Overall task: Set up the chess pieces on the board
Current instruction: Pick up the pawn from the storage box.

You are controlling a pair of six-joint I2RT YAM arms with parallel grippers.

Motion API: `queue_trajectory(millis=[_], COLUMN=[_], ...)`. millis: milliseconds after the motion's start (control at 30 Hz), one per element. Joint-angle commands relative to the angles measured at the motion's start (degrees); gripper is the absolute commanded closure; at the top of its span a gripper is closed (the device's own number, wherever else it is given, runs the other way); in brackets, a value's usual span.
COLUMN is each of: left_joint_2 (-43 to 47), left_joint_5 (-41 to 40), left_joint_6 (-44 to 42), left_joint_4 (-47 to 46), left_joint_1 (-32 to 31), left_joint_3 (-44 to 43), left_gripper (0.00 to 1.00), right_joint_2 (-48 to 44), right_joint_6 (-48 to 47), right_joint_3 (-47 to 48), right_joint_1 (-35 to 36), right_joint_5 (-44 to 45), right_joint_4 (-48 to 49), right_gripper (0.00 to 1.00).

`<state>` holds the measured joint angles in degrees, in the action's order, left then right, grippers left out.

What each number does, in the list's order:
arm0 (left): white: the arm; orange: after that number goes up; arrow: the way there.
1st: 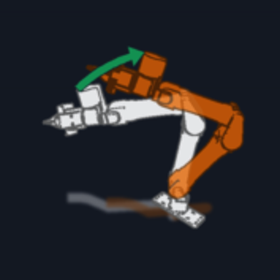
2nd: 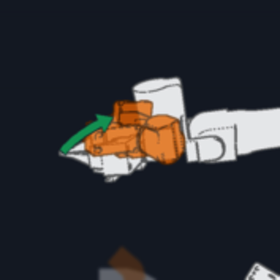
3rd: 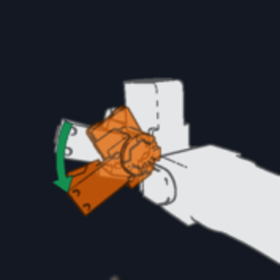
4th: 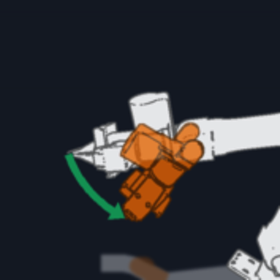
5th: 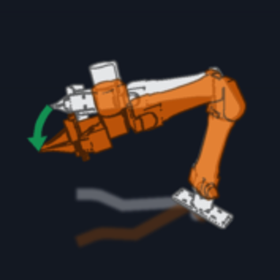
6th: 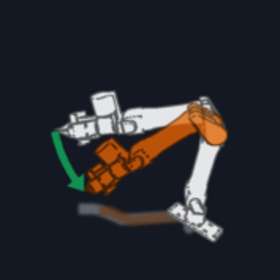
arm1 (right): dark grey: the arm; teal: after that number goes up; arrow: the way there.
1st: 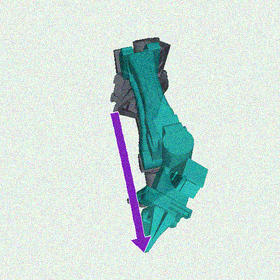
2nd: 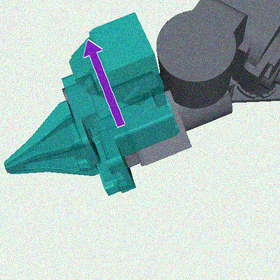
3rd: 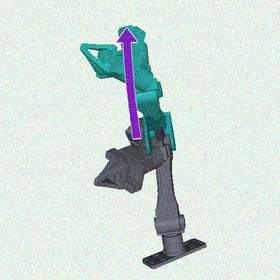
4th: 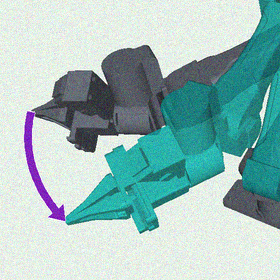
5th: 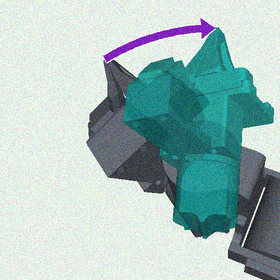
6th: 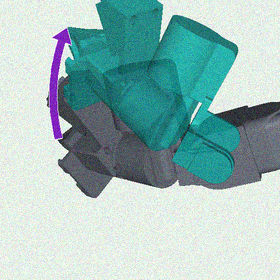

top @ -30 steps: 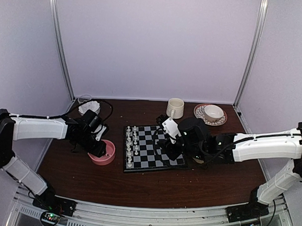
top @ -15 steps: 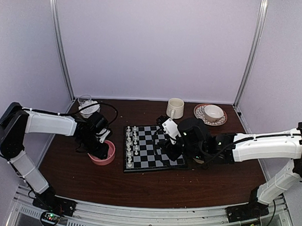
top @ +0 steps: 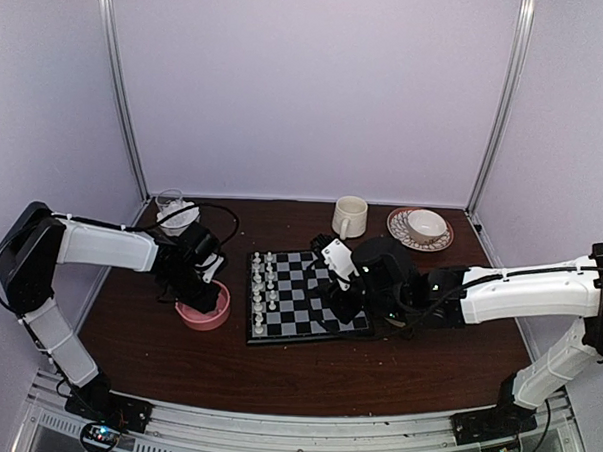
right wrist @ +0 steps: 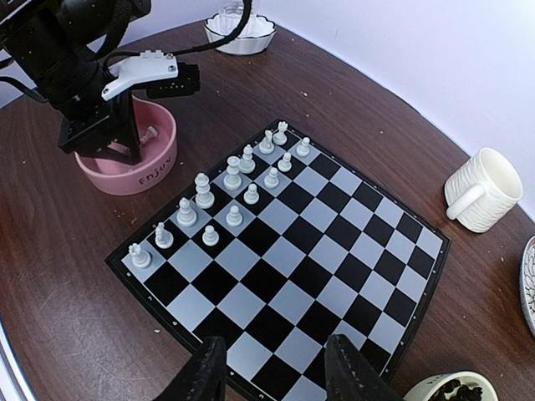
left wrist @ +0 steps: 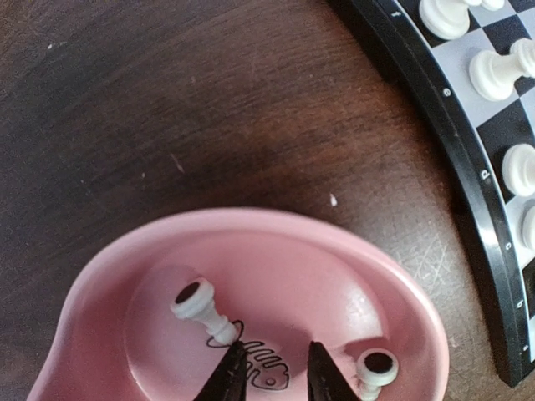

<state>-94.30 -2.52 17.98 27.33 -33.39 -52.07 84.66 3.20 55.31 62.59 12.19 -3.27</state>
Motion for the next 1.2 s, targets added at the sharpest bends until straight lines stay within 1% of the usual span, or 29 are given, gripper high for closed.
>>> queue_trajectory(millis=[0,67,167,267,367,467,600,700,800,1067,1133,1167], left_joint_2=[-0.43,-0.09,0.77,2.08,3.12,2.90,2.33,2.65,0.84,-4.18,-4.77,-4.90], left_joint_5=[-3.35,-5.89,-8.80,-9.69,-11.92,-11.75,-12.58,-13.10,-13.94,-12.78,-13.57,-13.82], left_joint_6=[0.05,0.71,1.62,1.97,1.25,0.84,1.00,1.09,1.24,1.01,1.20,1.31], left_joint_4=[-0.67,-0.20,0.04,-0.57,-0.71,-2.11,-1.36,-2.20,-1.81,-2.52,-2.50,-2.57], left_joint_1=[-0.10,-0.10,-0.10,-0.01,-0.01,0.00,-0.01,0.07,0.25,0.43,0.51,0.52], left_joint_3=[-0.15,-0.05,0.38,1.20,1.49,1.67,0.97,1.44,0.41,-2.76,-3.30,-3.49], left_gripper=[0.74,0.74,0.64,0.62,0.62,0.61,0.62,0.58,0.58,0.59,0.60,0.62], right_joint_2=[-0.43,-0.53,-0.47,-0.29,-0.24,-0.40,-0.54,-0.97,-1.57,-1.73,-1.83,-1.86], right_joint_6=[0.33,0.36,0.40,0.47,0.43,0.48,0.49,0.49,0.49,0.47,0.48,0.49], right_joint_3=[1.39,1.38,1.38,1.46,1.47,1.47,1.47,1.30,0.74,0.63,0.61,0.59], right_joint_1=[-0.33,-0.30,-0.35,-0.36,-0.32,-0.36,-0.35,-0.36,-0.35,-0.36,-0.36,-0.36], right_joint_5=[0.12,-0.01,-0.12,-0.20,-0.14,-0.10,-0.23,-0.07,0.24,0.38,0.38,0.43], right_joint_4=[-0.10,-0.10,-0.11,-0.09,-0.23,-0.29,-0.33,-0.20,0.20,0.14,0.16,0.24], right_gripper=[0.57,0.58,0.58,0.58,0.58,0.58,0.58,0.57,0.57,0.58,0.58,0.57])
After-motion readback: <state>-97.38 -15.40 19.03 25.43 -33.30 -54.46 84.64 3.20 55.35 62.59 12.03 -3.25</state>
